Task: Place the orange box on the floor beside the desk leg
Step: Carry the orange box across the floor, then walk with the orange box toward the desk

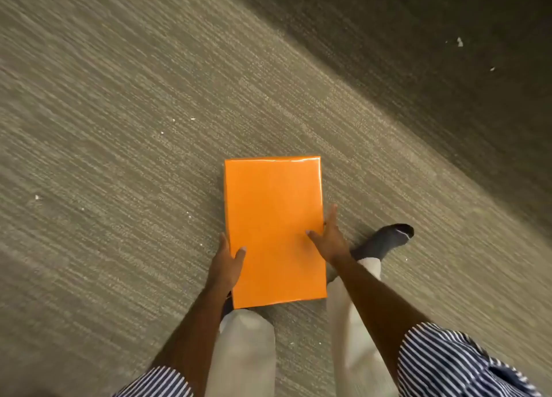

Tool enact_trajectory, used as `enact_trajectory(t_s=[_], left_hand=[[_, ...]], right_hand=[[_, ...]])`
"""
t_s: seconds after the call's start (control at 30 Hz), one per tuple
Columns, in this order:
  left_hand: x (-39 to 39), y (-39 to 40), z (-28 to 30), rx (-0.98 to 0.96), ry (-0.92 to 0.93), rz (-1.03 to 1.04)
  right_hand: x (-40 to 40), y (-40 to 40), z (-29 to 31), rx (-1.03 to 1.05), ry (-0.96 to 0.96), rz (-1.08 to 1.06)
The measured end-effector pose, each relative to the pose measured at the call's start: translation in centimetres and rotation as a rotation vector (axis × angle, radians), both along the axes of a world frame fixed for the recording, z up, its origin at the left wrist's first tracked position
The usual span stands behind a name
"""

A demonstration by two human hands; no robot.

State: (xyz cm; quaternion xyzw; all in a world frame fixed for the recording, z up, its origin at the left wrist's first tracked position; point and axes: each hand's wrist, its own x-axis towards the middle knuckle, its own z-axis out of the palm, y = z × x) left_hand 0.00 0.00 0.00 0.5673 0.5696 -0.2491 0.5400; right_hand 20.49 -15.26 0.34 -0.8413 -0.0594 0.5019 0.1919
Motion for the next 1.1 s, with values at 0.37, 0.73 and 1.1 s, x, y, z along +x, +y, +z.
enact_trajectory(t_s=[0.37, 0.73, 1.1], left_hand=[[-0.1, -0.5, -1.2, -0.010, -0.073, 0.247], [8.0, 4.9, 10.6, 0.220, -0.238, 0.128], [25.9, 8.6, 23.9, 0.303, -0.382, 0.035]], right_hand=[[-1.5, -1.3, -1.6, 0.164, -0.137, -0.101], [7.2, 2.8, 8.9, 0.282, -0.267, -0.097], [23.6, 3.0, 21.1, 0.268, -0.388, -0.076]])
